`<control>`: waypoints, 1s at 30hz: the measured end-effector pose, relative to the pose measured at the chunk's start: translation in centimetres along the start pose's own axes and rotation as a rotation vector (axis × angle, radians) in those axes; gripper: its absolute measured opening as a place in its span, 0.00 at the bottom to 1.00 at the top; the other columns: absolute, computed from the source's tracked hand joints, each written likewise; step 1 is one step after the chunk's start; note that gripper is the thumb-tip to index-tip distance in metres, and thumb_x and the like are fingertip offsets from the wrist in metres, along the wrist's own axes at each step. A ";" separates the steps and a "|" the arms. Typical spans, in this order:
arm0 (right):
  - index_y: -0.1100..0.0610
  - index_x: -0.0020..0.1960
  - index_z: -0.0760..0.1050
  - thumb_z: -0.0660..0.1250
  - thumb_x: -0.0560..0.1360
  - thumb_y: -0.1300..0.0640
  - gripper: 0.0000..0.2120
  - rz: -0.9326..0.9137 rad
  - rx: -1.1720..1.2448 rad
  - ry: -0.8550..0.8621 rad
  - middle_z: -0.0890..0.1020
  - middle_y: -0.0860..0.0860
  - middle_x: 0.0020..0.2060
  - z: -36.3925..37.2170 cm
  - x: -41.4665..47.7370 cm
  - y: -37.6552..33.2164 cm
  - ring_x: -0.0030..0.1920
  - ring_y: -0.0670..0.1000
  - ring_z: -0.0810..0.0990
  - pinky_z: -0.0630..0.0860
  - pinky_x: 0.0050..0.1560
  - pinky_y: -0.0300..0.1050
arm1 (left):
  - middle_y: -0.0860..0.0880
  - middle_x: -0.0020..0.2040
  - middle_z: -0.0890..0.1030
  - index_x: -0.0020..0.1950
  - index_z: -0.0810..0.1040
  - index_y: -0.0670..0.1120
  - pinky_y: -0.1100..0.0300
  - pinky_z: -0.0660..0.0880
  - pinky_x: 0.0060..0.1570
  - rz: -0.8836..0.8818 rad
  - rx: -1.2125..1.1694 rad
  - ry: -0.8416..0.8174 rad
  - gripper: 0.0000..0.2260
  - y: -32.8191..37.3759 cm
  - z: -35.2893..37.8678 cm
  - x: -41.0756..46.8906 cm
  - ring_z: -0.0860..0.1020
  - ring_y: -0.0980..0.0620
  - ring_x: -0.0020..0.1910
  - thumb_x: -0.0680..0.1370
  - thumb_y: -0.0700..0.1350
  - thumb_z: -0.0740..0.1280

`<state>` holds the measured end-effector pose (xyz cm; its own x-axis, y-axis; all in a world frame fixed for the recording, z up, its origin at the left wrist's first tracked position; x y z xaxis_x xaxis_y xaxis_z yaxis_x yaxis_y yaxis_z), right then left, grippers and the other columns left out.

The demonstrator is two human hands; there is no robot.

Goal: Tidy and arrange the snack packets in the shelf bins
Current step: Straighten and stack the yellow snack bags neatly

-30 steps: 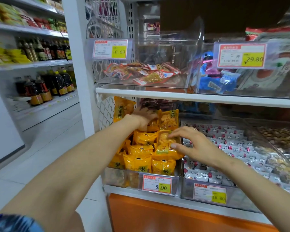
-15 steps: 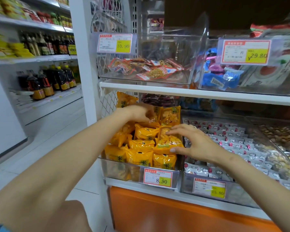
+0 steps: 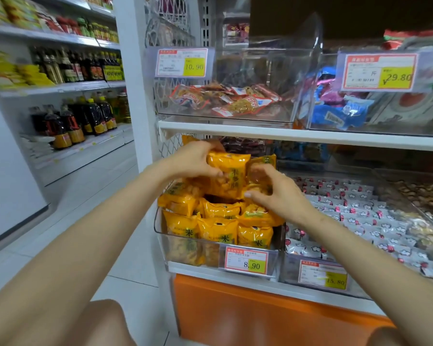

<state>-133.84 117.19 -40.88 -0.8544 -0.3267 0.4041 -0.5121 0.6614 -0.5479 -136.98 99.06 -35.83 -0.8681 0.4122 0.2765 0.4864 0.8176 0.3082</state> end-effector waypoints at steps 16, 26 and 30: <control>0.45 0.56 0.69 0.74 0.69 0.59 0.22 -0.152 0.319 -0.008 0.75 0.37 0.52 -0.7 -2.1 -0.7 0.52 0.39 0.74 0.71 0.51 0.32 | 0.48 0.46 0.74 0.58 0.59 0.52 0.57 0.68 0.37 -0.014 0.130 -0.318 0.33 -0.8 3.8 -4.7 0.70 0.53 0.39 0.64 0.58 0.76; 0.50 0.54 0.71 0.75 0.66 0.60 0.21 -0.030 0.677 0.206 0.80 0.51 0.50 -2.6 -3.6 0.3 0.52 0.47 0.80 0.77 0.49 0.39 | 0.52 0.70 0.68 0.71 0.58 0.52 0.50 0.57 0.68 -0.073 0.269 -0.452 0.42 -1.6 5.4 -4.8 0.62 0.48 0.69 0.64 0.65 0.72; 0.53 0.54 0.72 0.74 0.67 0.62 0.19 0.057 0.768 0.235 0.81 0.57 0.52 -3.1 -3.9 1.3 0.54 0.55 0.81 0.80 0.52 0.47 | 0.46 0.70 0.65 0.74 0.56 0.57 0.45 0.58 0.68 -0.073 0.519 -0.541 0.48 -1.6 7.0 -3.8 0.60 0.41 0.68 0.59 0.72 0.69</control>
<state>-130.89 121.43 -40.86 -0.8840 -0.0993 0.4569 -0.4588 -0.0041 -0.8885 -135.11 99.01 -43.72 -0.8890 0.3804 -0.2550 0.4330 0.8795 -0.1974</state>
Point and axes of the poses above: each hand's wrist, its own x-axis towards the middle knuckle, its own z-axis out of the palm, y = z × x, the point moved 5 cm from there along x, towards the middle knuckle
